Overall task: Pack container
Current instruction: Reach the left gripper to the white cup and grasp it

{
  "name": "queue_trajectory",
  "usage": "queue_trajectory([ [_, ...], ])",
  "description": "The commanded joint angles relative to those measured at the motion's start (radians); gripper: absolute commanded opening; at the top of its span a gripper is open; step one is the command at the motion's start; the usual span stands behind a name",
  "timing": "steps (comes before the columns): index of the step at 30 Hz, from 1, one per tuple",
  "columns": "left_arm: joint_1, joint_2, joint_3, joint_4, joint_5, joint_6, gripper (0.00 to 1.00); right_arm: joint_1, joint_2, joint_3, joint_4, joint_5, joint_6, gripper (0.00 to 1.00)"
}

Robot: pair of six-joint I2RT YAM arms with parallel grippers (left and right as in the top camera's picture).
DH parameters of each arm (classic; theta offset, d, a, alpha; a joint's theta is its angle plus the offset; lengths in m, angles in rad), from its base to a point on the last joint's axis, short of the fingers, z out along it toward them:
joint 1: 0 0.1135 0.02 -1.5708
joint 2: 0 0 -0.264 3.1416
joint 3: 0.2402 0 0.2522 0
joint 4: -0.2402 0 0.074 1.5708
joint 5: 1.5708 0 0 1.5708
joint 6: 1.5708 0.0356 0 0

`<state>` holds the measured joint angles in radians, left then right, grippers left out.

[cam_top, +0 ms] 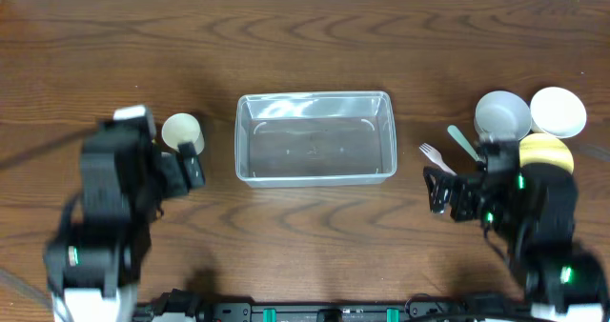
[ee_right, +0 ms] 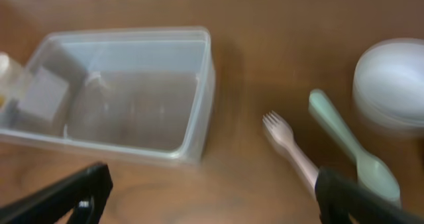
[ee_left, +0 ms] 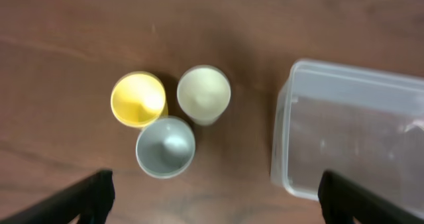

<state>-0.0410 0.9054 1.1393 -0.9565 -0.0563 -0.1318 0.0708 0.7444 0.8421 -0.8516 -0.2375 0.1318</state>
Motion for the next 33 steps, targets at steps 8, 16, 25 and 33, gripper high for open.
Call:
queue_trajectory([
  [8, 0.003, 0.397, 0.219, -0.079, 0.087, -0.013, 0.98, 0.007, 0.468, 0.363, -0.26, 0.037, -0.067, 0.99],
  [16, 0.003, 0.629, 0.219, 0.057, 0.094, -0.013, 0.98, 0.006, 0.611, 0.36, -0.263, 0.047, -0.05, 0.99],
  [25, 0.006, 0.861, 0.219, 0.077, 0.094, -0.013, 0.98, 0.006, 0.636, 0.36, -0.265, 0.047, -0.051, 0.99],
  [33, 0.008, 0.928, 0.219, 0.08, 0.093, -0.013, 0.73, 0.006, 0.636, 0.36, -0.271, 0.05, -0.051, 0.99],
])
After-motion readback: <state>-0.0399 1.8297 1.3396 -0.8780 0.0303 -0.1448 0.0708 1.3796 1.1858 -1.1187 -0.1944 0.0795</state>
